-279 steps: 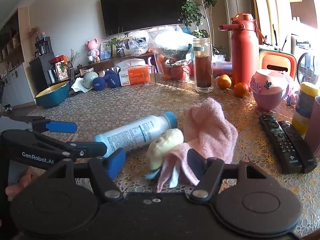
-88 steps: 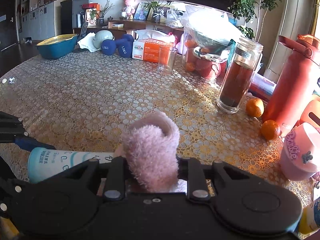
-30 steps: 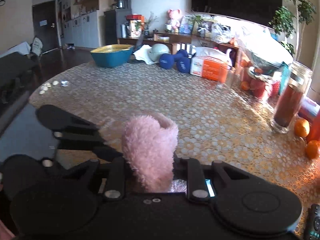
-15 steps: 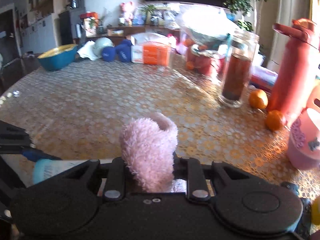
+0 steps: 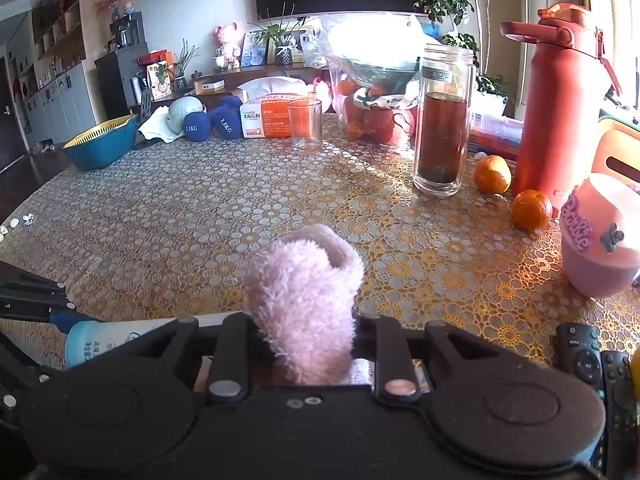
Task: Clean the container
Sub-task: 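Wipe the towel back and forth across the bottle with the right tool while the left tool steadies it, then rub the towel over the bottle and sponge with the right tool while the left tool holds the bottle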
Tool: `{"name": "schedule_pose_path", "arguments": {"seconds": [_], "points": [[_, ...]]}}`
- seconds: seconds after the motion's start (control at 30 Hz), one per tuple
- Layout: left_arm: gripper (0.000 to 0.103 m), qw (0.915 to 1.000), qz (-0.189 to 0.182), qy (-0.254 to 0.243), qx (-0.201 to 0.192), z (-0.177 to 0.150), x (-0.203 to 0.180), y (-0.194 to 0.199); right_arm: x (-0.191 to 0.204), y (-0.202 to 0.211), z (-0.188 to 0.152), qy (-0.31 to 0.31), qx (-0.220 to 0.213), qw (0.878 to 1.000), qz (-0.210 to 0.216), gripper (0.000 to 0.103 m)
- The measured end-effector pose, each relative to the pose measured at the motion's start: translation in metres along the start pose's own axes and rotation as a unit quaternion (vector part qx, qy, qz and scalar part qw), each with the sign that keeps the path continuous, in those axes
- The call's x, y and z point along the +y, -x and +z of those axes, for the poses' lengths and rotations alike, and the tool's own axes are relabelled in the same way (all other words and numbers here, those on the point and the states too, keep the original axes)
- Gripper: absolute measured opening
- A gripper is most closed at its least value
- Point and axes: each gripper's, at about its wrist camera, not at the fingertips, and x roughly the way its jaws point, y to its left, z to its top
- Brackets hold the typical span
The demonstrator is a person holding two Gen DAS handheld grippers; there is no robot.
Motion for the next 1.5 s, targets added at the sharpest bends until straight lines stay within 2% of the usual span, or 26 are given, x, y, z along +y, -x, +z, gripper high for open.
{"name": "schedule_pose_path", "arguments": {"seconds": [0.3, 0.37, 0.47, 0.57, 0.67, 0.77, 0.87, 1.03, 1.17, 1.3, 1.4, 1.5], "points": [[0.056, 0.9998, 0.007, -0.017, -0.003, -0.001, -0.008, 0.0, -0.003, 0.007, -0.007, -0.04, -0.015, 0.999, -0.021, 0.023], [0.056, 0.9999, 0.005, -0.012, 0.0, -0.002, -0.008, -0.001, -0.006, 0.007, -0.007, -0.05, -0.018, 0.998, -0.042, 0.02], [0.056, 0.9998, 0.008, -0.017, 0.001, -0.003, -0.01, -0.001, -0.023, 0.005, -0.011, -0.085, -0.008, 0.995, -0.052, 0.02], [0.056, 0.9998, 0.009, -0.018, -0.001, -0.003, -0.009, 0.0, -0.032, -0.005, -0.022, -0.08, 0.026, 0.993, -0.079, 0.02], [0.056, 0.9997, 0.012, -0.022, -0.003, -0.003, -0.009, 0.0, -0.036, 0.005, -0.024, -0.089, 0.013, 0.993, -0.082, 0.019], [0.056, 0.999, 0.019, -0.038, -0.009, -0.001, -0.012, 0.003, -0.033, 0.026, -0.016, -0.091, -0.022, 0.994, -0.054, 0.019], [0.056, 0.9986, 0.023, -0.046, -0.014, 0.0, -0.014, 0.004, -0.016, 0.04, -0.004, -0.059, -0.041, 0.997, -0.019, 0.019], [0.056, 0.998, 0.028, -0.055, -0.016, 0.0, -0.017, 0.005, 0.023, 0.056, 0.012, 0.002, -0.063, 0.996, 0.07, 0.019], [0.056, 0.9978, 0.031, -0.057, -0.016, 0.0, -0.018, 0.005, 0.055, 0.059, 0.019, 0.048, -0.059, 0.99, 0.122, 0.019], [0.056, 0.9976, 0.035, -0.059, -0.014, -0.002, -0.019, 0.004, 0.076, 0.052, 0.018, 0.074, -0.044, 0.985, 0.153, 0.019], [0.056, 0.9971, 0.038, -0.064, -0.015, -0.002, -0.021, 0.004, 0.083, 0.044, 0.012, 0.083, -0.023, 0.982, 0.167, 0.019], [0.056, 0.9971, 0.04, -0.064, -0.008, -0.003, -0.021, 0.002, 0.088, 0.034, 0.004, 0.099, -0.003, 0.982, 0.162, 0.019]]}}
